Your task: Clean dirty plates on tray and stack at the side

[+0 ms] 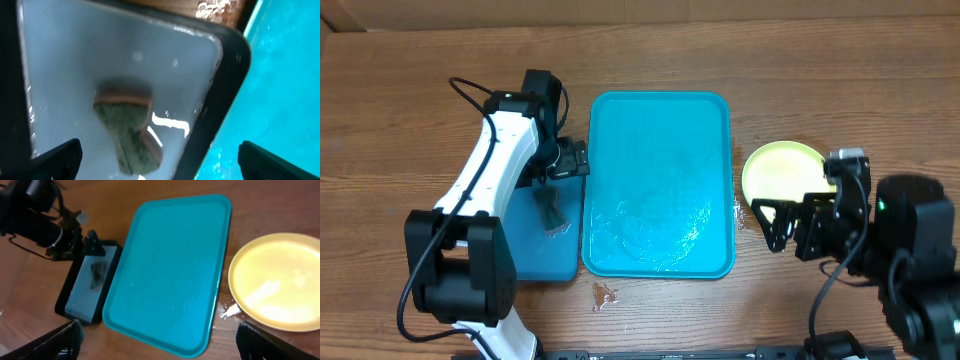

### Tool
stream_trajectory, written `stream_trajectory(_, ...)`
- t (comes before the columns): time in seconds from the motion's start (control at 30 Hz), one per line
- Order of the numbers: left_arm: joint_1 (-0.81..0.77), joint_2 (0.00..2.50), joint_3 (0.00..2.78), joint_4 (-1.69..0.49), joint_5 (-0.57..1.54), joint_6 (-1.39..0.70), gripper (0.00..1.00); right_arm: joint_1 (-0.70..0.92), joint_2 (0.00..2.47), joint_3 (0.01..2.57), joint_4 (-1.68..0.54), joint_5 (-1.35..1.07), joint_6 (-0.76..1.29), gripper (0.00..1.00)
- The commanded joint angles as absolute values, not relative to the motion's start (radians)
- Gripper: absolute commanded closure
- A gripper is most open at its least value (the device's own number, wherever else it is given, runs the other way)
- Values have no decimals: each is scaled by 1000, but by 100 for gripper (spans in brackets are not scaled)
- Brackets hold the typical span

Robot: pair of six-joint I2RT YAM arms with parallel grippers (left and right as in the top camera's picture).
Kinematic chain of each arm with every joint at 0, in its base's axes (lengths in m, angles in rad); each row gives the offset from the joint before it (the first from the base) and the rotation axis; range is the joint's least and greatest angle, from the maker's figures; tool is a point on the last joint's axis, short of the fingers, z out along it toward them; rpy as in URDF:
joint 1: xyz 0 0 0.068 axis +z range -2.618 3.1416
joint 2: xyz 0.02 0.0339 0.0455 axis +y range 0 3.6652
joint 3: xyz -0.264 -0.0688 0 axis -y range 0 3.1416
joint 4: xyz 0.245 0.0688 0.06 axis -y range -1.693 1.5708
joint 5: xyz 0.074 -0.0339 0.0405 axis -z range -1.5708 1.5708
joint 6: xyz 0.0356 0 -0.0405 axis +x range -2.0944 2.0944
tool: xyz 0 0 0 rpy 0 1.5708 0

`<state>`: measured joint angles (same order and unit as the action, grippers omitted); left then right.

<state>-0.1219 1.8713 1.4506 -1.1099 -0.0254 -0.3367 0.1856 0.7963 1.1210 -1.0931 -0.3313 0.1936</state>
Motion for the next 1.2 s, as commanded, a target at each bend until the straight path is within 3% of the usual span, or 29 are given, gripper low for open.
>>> stream_trajectory(0.0,-117,1899,1448,-1078,-18,-325,0,183,695,1028,-1011,-252,173,0)
stream_trajectory(0.2,-117,1902,1448,-1041,-17,-325,0,143,439,686,-612,-195,174,0)
stream_trajectory(0.57,-117,1902,1448,-1039,-18,-325,0,81,45,238,-290,-176,175,0)
stream_trajectory(0.87,-117,1902,1448,-1039,-18,-325,0,82,2,4,59,-180,182,0)
stream_trajectory(1.17,-117,1902,1448,-1039,-18,-325,0,84,3,8,-58,-165,182,0)
